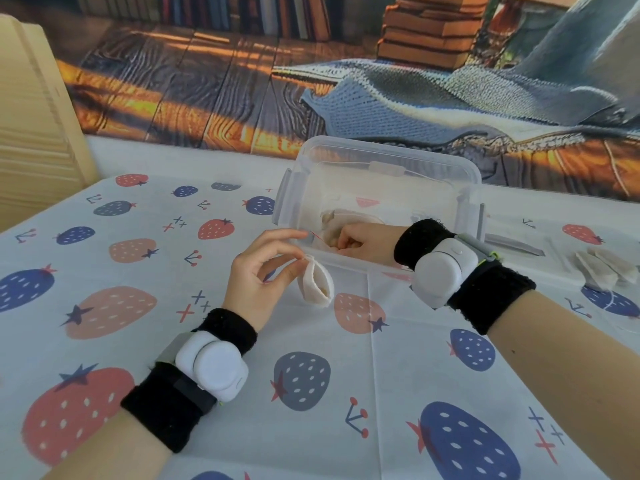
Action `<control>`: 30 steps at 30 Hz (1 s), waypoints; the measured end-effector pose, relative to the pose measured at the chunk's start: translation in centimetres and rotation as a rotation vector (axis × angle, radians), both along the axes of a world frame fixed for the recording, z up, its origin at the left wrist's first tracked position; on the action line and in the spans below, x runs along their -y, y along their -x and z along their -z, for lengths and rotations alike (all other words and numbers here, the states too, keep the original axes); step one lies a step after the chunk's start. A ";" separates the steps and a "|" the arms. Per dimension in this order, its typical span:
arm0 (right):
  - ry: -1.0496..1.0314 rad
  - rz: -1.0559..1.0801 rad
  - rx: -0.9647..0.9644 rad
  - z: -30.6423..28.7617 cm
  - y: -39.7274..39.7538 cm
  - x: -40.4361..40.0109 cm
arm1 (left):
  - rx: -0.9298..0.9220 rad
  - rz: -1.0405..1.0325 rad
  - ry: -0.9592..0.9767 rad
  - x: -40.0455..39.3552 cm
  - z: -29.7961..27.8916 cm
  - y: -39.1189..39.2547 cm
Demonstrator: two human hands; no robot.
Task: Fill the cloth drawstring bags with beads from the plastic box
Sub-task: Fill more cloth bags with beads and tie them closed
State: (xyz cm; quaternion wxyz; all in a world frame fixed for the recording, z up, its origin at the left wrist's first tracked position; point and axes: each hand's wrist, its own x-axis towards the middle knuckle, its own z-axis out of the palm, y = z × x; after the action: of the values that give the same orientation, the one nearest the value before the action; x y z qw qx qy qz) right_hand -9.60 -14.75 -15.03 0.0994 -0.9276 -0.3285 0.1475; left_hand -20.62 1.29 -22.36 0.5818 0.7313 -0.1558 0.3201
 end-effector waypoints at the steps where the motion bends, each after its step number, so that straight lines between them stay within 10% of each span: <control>1: 0.007 0.000 0.000 0.0 0.0 0.0 | 0.003 0.000 0.001 0.0 0.0 0.0; 30: -0.302 -0.026 0.119 0.7 -0.4 -0.2 | 0.010 -0.001 -0.011 -0.2 0.3 -0.4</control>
State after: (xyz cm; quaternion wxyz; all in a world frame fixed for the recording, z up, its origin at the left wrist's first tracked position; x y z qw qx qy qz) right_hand -9.15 -14.51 -15.77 0.2162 -0.9049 -0.3641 0.0427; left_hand -20.17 1.48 -22.71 0.5769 0.7330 -0.1599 0.3232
